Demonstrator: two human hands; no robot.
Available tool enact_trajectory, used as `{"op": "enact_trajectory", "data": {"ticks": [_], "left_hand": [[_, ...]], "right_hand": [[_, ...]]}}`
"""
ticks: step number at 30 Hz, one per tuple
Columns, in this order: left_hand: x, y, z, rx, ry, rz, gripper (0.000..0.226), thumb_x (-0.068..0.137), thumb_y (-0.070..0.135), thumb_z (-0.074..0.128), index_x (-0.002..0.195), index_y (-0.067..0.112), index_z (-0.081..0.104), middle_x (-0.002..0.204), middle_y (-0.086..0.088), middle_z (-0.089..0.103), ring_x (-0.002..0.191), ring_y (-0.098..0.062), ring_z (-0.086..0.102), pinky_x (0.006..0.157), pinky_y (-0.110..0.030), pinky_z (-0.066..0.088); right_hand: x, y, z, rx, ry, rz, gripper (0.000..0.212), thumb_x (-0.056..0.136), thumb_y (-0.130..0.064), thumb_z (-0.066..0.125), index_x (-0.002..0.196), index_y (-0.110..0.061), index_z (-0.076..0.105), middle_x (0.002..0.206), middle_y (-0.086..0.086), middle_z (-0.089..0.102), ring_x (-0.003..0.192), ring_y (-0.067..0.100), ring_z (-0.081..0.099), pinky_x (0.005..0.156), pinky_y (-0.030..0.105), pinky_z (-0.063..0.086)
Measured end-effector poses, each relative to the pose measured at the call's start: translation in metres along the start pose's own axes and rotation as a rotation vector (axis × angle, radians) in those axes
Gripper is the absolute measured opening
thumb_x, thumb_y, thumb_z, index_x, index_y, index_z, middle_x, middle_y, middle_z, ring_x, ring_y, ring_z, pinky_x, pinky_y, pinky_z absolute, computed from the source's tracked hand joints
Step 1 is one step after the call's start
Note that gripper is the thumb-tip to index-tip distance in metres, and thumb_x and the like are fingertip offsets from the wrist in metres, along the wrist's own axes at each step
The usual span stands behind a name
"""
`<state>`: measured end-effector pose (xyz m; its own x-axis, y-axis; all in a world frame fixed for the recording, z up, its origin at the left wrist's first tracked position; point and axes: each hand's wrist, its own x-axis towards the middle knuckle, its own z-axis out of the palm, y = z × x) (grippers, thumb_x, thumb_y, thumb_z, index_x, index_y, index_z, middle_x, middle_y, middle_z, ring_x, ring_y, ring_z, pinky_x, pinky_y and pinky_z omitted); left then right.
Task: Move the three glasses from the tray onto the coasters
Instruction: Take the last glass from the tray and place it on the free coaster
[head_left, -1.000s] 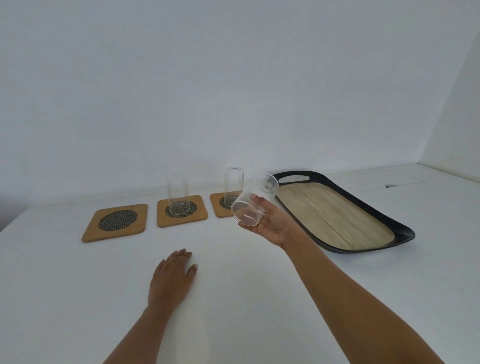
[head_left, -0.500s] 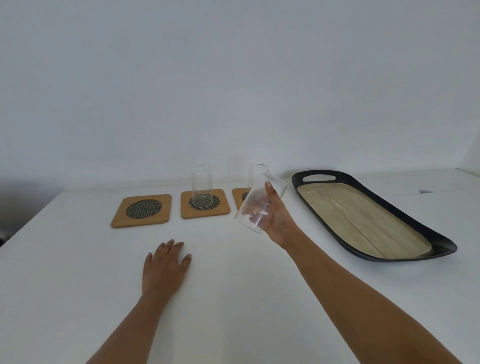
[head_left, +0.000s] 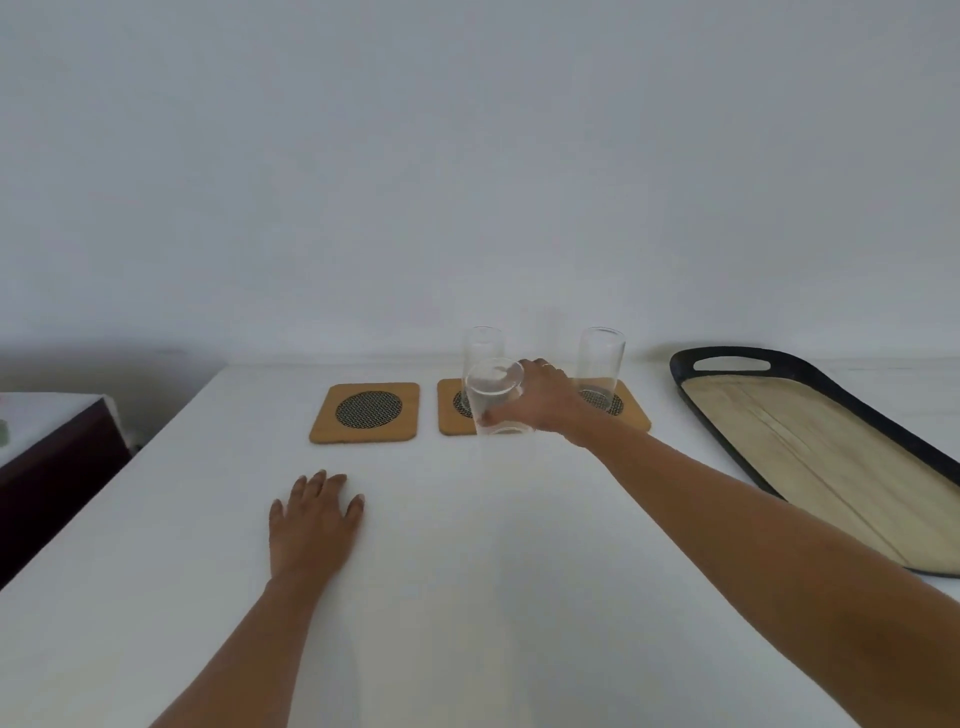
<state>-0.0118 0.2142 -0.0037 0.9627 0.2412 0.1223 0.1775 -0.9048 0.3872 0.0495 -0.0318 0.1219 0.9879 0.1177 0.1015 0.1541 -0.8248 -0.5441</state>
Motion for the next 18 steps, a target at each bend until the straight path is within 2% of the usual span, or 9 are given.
{"op": "enact_trajectory", "data": {"ticks": [2, 5, 8, 10, 13, 18], "left_hand": [[0.002, -0.002, -0.001, 0.02, -0.001, -0.03, 0.05, 0.094, 0.041, 0.035, 0.139, 0.019, 0.033, 0.153, -0.004, 0.029, 0.144, -0.022, 0.017, 0.117, -0.048, 0.014], [0.003, 0.0, 0.002, 0.036, 0.005, -0.042, 0.05, 0.094, 0.041, 0.034, 0.14, 0.019, 0.031, 0.153, -0.004, 0.028, 0.144, -0.022, 0.017, 0.117, -0.05, 0.013], [0.002, 0.002, 0.003, 0.05, 0.01, -0.049, 0.051, 0.095, 0.04, 0.032, 0.14, 0.017, 0.03, 0.153, -0.005, 0.027, 0.144, -0.023, 0.017, 0.117, -0.05, 0.014], [0.002, 0.003, 0.003, 0.055, 0.01, -0.054, 0.051, 0.095, 0.039, 0.032, 0.14, 0.016, 0.03, 0.153, -0.006, 0.027, 0.144, -0.023, 0.017, 0.117, -0.051, 0.014], [0.001, 0.005, 0.004, 0.065, 0.028, -0.052, 0.05, 0.095, 0.039, 0.033, 0.139, 0.016, 0.031, 0.153, -0.006, 0.029, 0.144, -0.023, 0.019, 0.116, -0.051, 0.015], [0.002, 0.005, 0.004, 0.062, 0.028, -0.06, 0.05, 0.095, 0.039, 0.032, 0.139, 0.016, 0.031, 0.153, -0.006, 0.028, 0.144, -0.023, 0.018, 0.117, -0.051, 0.014]], "right_hand": [[0.01, -0.012, 0.003, -0.041, 0.0, -0.015, 0.063, 0.063, -0.041, 0.078, 0.114, -0.01, 0.057, 0.103, 0.004, 0.057, 0.098, 0.019, 0.052, 0.077, 0.028, 0.041], [0.018, -0.029, 0.003, -0.02, -0.046, -0.061, 0.077, 0.066, -0.036, 0.08, 0.131, -0.018, 0.044, 0.126, 0.004, 0.054, 0.118, 0.023, 0.05, 0.092, 0.032, 0.041], [0.029, -0.044, 0.008, -0.044, -0.095, -0.113, 0.077, 0.067, -0.039, 0.08, 0.132, -0.025, 0.041, 0.124, 0.003, 0.057, 0.117, 0.023, 0.051, 0.086, 0.029, 0.036], [0.038, -0.053, 0.017, -0.067, -0.111, -0.148, 0.075, 0.068, -0.037, 0.079, 0.132, -0.022, 0.041, 0.126, 0.004, 0.056, 0.118, 0.022, 0.049, 0.087, 0.027, 0.034], [0.052, -0.068, 0.03, -0.087, -0.065, -0.176, 0.077, 0.069, -0.034, 0.078, 0.134, -0.015, 0.041, 0.133, 0.007, 0.045, 0.123, 0.023, 0.046, 0.096, 0.029, 0.036], [0.077, -0.084, 0.044, -0.115, -0.025, -0.171, 0.083, 0.071, -0.038, 0.077, 0.139, -0.011, 0.039, 0.137, 0.007, 0.048, 0.13, 0.023, 0.041, 0.102, 0.034, 0.04]]}}
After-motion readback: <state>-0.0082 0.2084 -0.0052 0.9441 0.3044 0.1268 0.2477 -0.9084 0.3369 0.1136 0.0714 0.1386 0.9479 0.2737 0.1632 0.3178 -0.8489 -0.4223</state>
